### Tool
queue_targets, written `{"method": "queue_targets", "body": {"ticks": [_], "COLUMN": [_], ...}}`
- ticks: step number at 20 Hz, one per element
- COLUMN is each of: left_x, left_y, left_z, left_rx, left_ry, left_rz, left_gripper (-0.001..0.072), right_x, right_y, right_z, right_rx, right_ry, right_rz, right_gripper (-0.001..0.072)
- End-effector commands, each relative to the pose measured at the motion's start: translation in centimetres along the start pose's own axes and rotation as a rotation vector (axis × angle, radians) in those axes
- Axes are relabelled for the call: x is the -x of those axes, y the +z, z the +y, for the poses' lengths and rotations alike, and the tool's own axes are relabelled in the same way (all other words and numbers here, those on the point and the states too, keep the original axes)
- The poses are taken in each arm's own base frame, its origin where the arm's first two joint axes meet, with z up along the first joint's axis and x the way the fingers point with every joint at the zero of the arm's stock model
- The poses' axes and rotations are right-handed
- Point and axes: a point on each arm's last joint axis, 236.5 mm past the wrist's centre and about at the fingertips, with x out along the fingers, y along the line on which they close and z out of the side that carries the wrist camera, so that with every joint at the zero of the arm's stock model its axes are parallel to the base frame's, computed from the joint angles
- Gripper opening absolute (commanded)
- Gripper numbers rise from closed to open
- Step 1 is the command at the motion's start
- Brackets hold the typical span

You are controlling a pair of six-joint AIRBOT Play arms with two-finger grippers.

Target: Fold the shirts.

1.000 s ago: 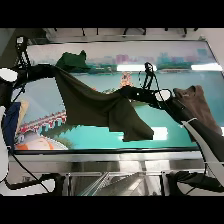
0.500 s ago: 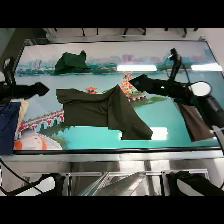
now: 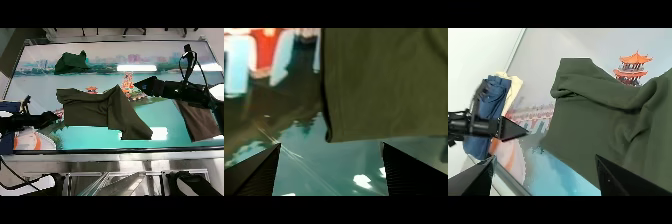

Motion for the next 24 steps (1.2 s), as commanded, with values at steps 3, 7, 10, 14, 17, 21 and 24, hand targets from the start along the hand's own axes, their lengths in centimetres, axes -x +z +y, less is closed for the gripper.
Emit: {"method": "queue_targets", "body": {"ticks": [3,7,10,14,17,21,24], "left_x": [-5.1,-6.7,-5.7,-1.6,1.7,5.6,8.0], "left_y": [-2.6,-1.7,-1.9,-0.8,-2.0,-3.5,-4.0], "left_z": [-2.5,-3.7,-5.2,-5.0,-3.2,-1.4,-1.8], "left_rx": [-0.040,-0.108,-0.158,0.020,0.148,0.167,0.147], "left_ry": [-0.239,-0.255,-0.291,-0.210,-0.047,0.185,0.251], "left_rz": [0.131,0.180,0.200,0.078,0.026,-0.015,-0.023], "left_gripper": [0.0707,0.0266,0.0014,0.0013,0.0013,0.0013,0.0013], "right_x": [0.2,0.3,0.3,1.1,3.8,4.8,4.3], "right_y": [-1.4,-1.8,-1.9,-4.0,-6.1,-11.0,-14.4], "right_z": [0.8,1.0,0.7,-4.8,-11.5,-17.1,-20.2], "right_rx": [-0.061,-0.088,-0.081,-0.045,-0.053,-0.246,-0.420], "right_ry": [0.027,0.035,0.021,-0.211,-0.512,-0.512,-0.370], "right_rz": [0.058,0.079,0.081,0.167,0.259,0.447,0.495], "right_gripper": [0.0698,0.0685,0.0553,0.0551,0.0553,0.0570,0.0607]}}
